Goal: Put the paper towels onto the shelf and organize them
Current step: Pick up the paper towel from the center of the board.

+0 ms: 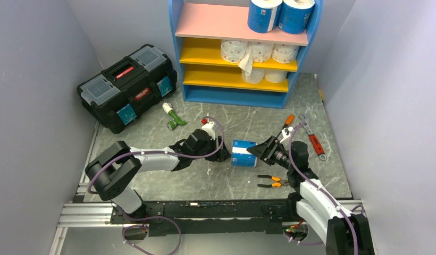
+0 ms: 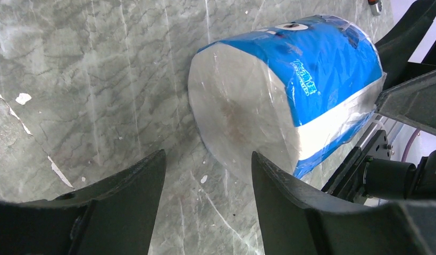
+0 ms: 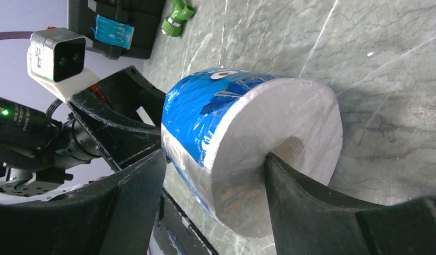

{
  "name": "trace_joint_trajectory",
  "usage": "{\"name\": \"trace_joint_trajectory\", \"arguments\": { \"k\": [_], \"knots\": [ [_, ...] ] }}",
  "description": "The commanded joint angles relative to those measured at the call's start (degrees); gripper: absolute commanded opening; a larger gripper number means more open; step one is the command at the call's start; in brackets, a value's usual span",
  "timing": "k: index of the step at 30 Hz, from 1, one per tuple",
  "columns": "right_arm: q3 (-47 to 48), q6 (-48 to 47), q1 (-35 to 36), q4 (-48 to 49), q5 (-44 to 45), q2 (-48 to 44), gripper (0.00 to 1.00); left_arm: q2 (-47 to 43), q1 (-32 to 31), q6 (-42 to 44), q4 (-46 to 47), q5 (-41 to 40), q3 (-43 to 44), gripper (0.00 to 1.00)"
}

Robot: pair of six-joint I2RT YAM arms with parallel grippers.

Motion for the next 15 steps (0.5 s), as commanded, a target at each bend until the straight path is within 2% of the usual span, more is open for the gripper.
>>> {"name": "trace_joint_trajectory", "arguments": {
  "k": [1, 5, 8, 11, 15],
  "knots": [
    [-0.9, 4.3, 0.3, 10.6, -5.5, 1.1, 0.66, 0.6, -1.0, -0.7, 3.7, 1.6, 1.8, 0.66],
    [0.8, 3.7, 0.5, 8.9, -5.6, 0.1, 0.49, -0.4, -1.1, -0.7, 3.9, 1.3, 1.1, 0.66],
    [4.0, 0.7, 0.5, 3.3, -4.6, -2.2, 0.37, -2.6, -1.1, -0.4, 3.1, 0.1, 0.2, 0.66],
    [9.2, -4.2, 0.6, -5.3, -2.8, -3.9, 0.32, -5.8, -0.9, 0.1, 2.2, -1.7, -1.3, 0.67],
    [20.8, -13.9, 2.5, -24.7, 5.0, -3.1, 0.28, -12.0, 0.1, 0.0, -0.1, -4.9, -4.0, 0.69]
  ]
}}
